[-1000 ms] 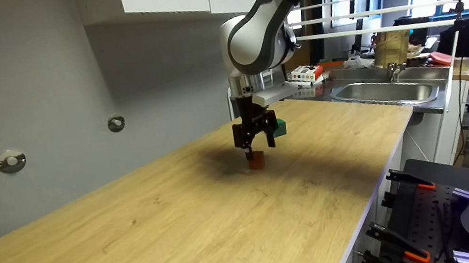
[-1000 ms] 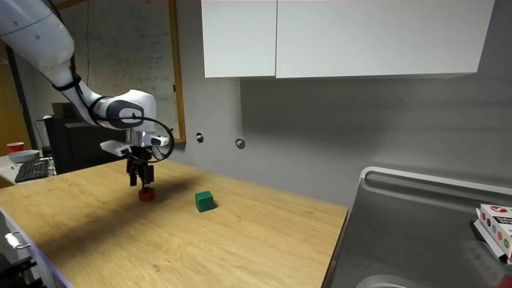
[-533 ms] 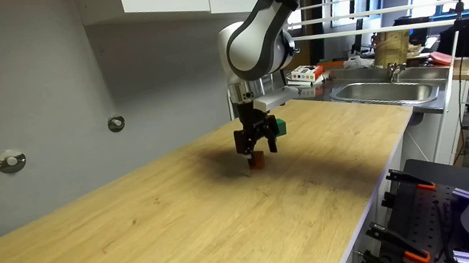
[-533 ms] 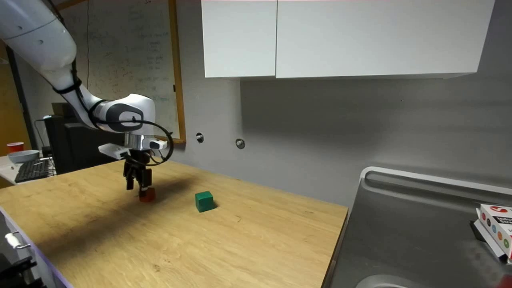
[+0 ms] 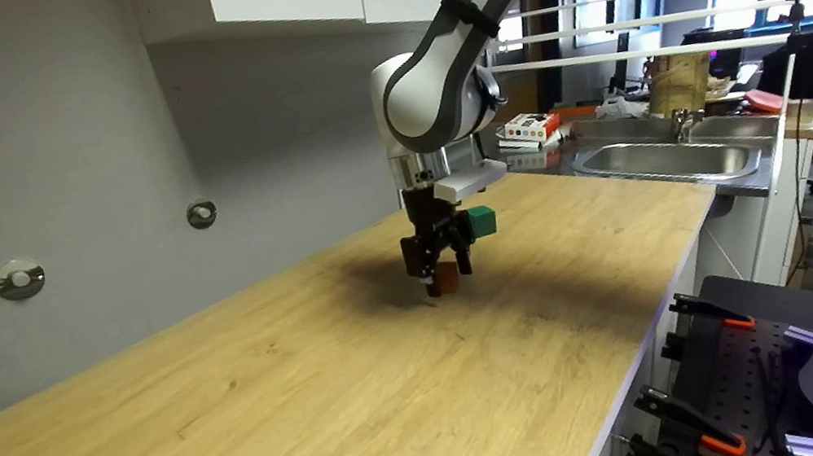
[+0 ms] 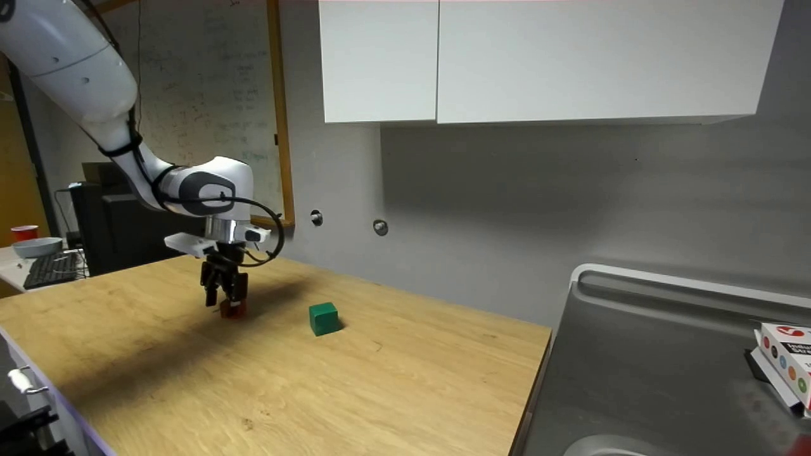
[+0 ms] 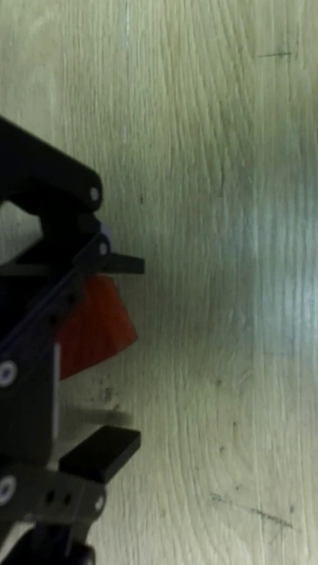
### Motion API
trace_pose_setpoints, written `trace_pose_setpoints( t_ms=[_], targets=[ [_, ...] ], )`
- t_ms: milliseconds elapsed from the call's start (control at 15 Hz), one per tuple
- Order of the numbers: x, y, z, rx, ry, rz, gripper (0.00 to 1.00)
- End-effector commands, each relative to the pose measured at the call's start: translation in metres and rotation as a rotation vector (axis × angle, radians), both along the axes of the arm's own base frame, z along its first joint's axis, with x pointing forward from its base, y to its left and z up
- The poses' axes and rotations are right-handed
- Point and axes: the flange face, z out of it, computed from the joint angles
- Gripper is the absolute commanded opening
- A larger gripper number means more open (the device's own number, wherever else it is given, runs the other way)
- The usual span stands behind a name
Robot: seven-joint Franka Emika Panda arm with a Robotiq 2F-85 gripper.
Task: Put the orange block on the green block
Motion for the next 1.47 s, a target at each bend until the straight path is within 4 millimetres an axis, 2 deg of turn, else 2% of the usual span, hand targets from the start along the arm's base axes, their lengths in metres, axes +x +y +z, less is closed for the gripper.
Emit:
trace_pose_setpoints(
  t_ms=[0, 333, 400, 600, 1067, 1267, 1400],
  targets=[
    [0.022, -0.002, 0.004, -0.002, 0.0, 0.039, 0.59],
    [0.036, -0.012, 0.017, 0.0, -0.023, 0.032, 0.21],
    [0.038, -0.016, 0.024, -0.002, -0.032, 0.031, 0.19],
    [0.045, -0.036, 0.044, -0.006, -0.065, 0.019, 0.19],
    [0.054, -0.133, 0.11, -0.005, -0.166, -0.083, 0.19],
    [0.052, -0.174, 0.123, -0.012, -0.186, -0.132, 0.19],
    [0.05, -0.195, 0.121, -0.019, -0.185, -0.161, 0.19]
  ],
)
